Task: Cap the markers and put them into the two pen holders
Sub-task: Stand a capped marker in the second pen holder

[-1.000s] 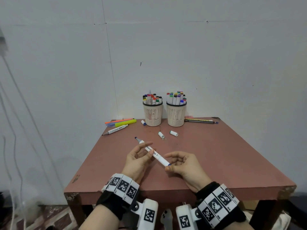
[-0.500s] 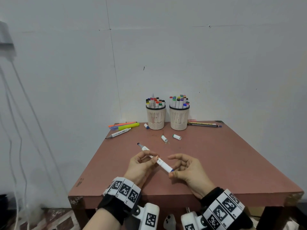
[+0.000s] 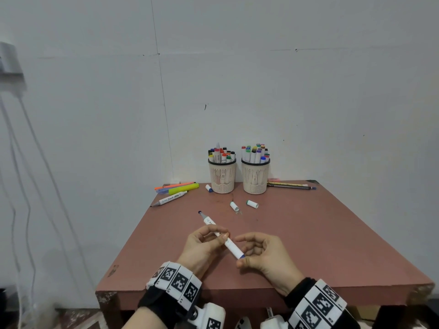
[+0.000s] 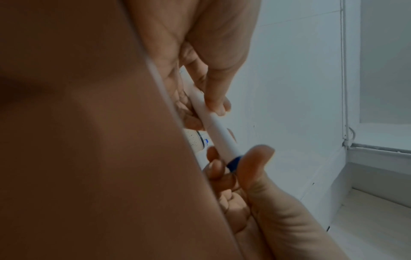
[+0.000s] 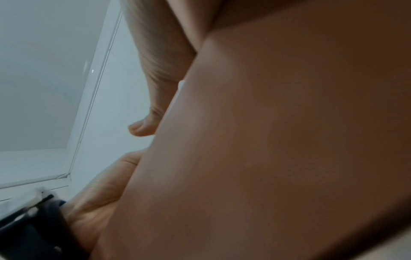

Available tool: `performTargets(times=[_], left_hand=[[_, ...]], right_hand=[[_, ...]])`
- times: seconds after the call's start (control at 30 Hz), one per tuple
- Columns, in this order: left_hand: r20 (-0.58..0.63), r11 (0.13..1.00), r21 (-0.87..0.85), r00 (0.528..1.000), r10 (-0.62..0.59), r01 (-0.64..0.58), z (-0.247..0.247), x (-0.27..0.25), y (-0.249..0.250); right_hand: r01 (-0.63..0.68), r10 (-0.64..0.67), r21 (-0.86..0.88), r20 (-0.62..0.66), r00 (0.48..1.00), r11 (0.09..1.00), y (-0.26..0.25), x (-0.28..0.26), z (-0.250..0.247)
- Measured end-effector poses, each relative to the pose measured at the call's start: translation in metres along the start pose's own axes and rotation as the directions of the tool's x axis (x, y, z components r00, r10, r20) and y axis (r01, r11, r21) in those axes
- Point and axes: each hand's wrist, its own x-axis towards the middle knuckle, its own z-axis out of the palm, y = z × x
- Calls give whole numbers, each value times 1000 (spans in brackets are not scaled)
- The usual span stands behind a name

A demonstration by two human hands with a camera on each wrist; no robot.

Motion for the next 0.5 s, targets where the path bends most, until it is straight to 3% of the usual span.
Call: performTargets(times=[0.1,0.2,0.33,0.5], left_hand=[[-24,1000,0,999,22,-22,1,-2,1],[-30,993,84,996,89,-86,-1,-4,-2],[96,967,215,988,120,-138,-2,-12,8],[144,847,480,972,183,-230,-4,-14,51]], right_hand=[[-18,18,20,-9,1000,1000,-1,-1,1],[-16,22,57,-100,995,998,2,0,1],[52,1,182,-283,959,982,7,8,-1],[85,96,457,-360,928,885,6,13,-5]])
